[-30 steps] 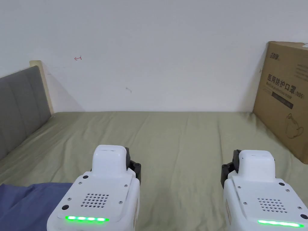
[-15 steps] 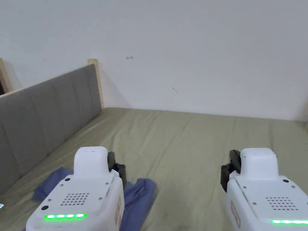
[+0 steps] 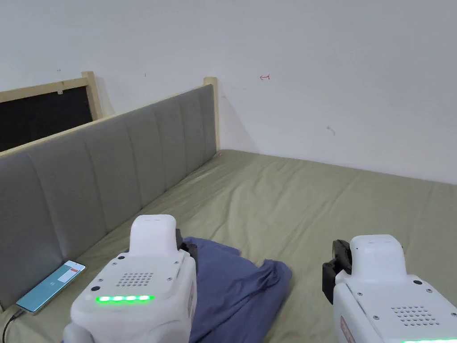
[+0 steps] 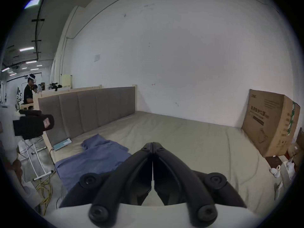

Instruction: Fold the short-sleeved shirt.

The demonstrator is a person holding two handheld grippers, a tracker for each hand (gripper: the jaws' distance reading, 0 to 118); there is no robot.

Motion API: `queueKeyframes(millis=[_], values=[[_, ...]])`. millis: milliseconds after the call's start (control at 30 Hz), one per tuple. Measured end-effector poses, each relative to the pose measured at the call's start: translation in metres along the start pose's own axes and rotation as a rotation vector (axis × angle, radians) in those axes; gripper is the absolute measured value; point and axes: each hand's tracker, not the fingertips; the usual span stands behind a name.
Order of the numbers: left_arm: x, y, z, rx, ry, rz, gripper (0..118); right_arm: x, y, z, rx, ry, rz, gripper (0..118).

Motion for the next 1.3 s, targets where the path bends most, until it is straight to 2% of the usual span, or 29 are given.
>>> queueKeyframes(millis=[200, 233, 300, 467, 500, 733, 767, 833, 900, 967, 1000, 1033, 1100, 1133, 1200, 1233, 1300], values=[[0.007, -0.041, -0.088, -0.254, -0.008, -0.057, 0, 0.003, -0.018, -0.013, -0.080, 0.012, -0.016, 1], [0.007, -0.049, -0.104, -0.319, -0.019, -0.066, 4, 0.003, -0.022, -0.015, -0.092, 0.012, -0.013, 1], [0.009, -0.065, -0.132, -0.438, -0.050, -0.071, 37, 0.003, -0.028, -0.021, -0.124, 0.019, -0.005, 1], [0.015, -0.103, -0.194, -0.630, -0.065, -0.069, 109, 0.008, -0.044, -0.038, -0.196, 0.011, 0.020, 1], [0.016, -0.109, -0.203, -0.662, -0.076, -0.070, 115, 0.009, -0.046, -0.042, -0.207, 0.009, 0.020, 1], [0.042, -0.123, -0.252, -0.726, -0.118, -0.158, 114, 0.026, -0.065, -0.064, -0.306, -0.024, -0.005, 1], [0.046, -0.125, -0.259, -0.735, -0.134, -0.170, 111, 0.028, -0.068, -0.066, -0.314, -0.028, -0.009, 1], [0.053, -0.138, -0.274, -0.815, -0.199, -0.187, 98, 0.032, -0.072, -0.069, -0.332, -0.030, -0.017, 1], [0.059, -0.156, -0.281, -0.887, -0.183, -0.213, 100, 0.035, -0.074, -0.070, -0.343, -0.023, -0.030, 1], [0.055, -0.143, -0.275, -0.837, -0.179, -0.207, 97, 0.036, -0.075, -0.068, -0.347, -0.025, -0.034, 1], [0.053, -0.137, -0.271, -0.835, -0.190, -0.197, 86, 0.036, -0.076, -0.068, -0.346, -0.027, -0.035, 1], [0.052, -0.133, -0.267, -0.820, -0.198, -0.200, 71, 0.038, -0.078, -0.068, -0.348, -0.025, -0.036, 1], [0.049, -0.129, -0.267, -0.800, -0.150, -0.218, 20, 0.038, -0.080, -0.071, -0.364, -0.030, -0.043, 1], [0.048, -0.131, -0.268, -0.795, -0.092, -0.246, 7, 0.038, -0.081, -0.070, -0.373, -0.032, -0.050, 1], [0.042, -0.131, -0.268, -0.813, -0.140, -0.160, 7, 0.039, -0.082, -0.064, -0.379, -0.034, -0.058, 1], [0.038, -0.130, -0.268, -0.802, -0.145, -0.172, 7, 0.039, -0.082, -0.057, -0.374, -0.033, -0.049, 1], [0.032, -0.124, -0.267, -0.814, -0.153, -0.083, 7, 0.041, -0.081, -0.050, -0.364, -0.043, -0.013, 1]])
